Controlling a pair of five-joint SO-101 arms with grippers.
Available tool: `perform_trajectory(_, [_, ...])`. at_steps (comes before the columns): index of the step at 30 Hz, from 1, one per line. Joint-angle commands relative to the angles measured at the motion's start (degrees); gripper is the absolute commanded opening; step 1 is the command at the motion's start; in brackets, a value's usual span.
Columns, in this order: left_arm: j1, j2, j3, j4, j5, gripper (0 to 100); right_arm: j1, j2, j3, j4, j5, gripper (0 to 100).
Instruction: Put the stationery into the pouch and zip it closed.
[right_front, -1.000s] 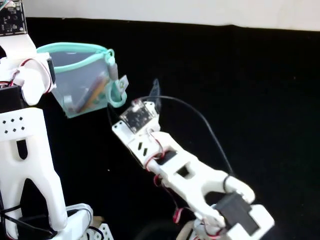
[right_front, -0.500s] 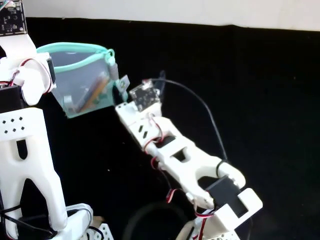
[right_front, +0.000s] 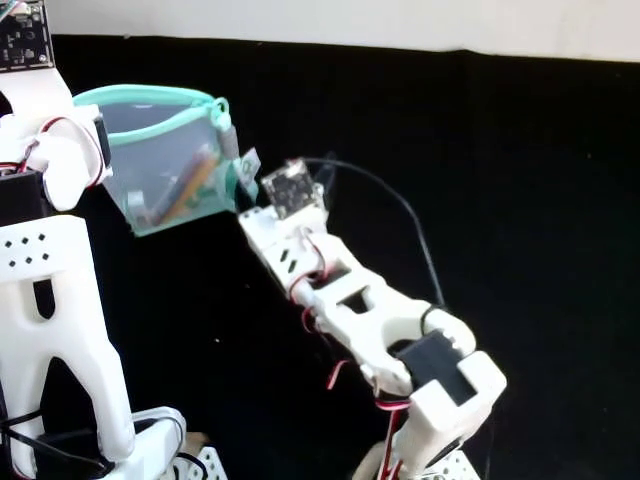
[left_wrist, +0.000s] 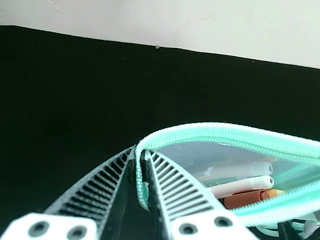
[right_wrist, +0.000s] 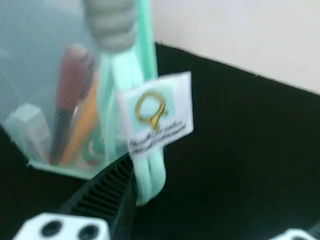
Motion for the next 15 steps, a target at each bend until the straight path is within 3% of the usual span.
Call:
perform_trajectory(1, [0.7, 4.1, 3.2, 0.3, -0.4, 1, 1.9, 1.4, -5.7, -0.6, -0.4, 52.2])
perform_trajectory(10, [0.7, 4.1, 3.2, 0.3, -0.4, 1, 3.0, 6.1, -10.9, -0.4, -0.4, 51.5])
perform_trajectory(12, [0.7, 4.1, 3.2, 0.3, -0.4, 1, 2.9, 6.1, -10.9, -0.3, -0.4, 45.9])
perform_trajectory(15, [0.7, 4.1, 3.2, 0.3, -0.4, 1, 3.1, 6.1, -10.9, -0.3, -0.4, 26.9])
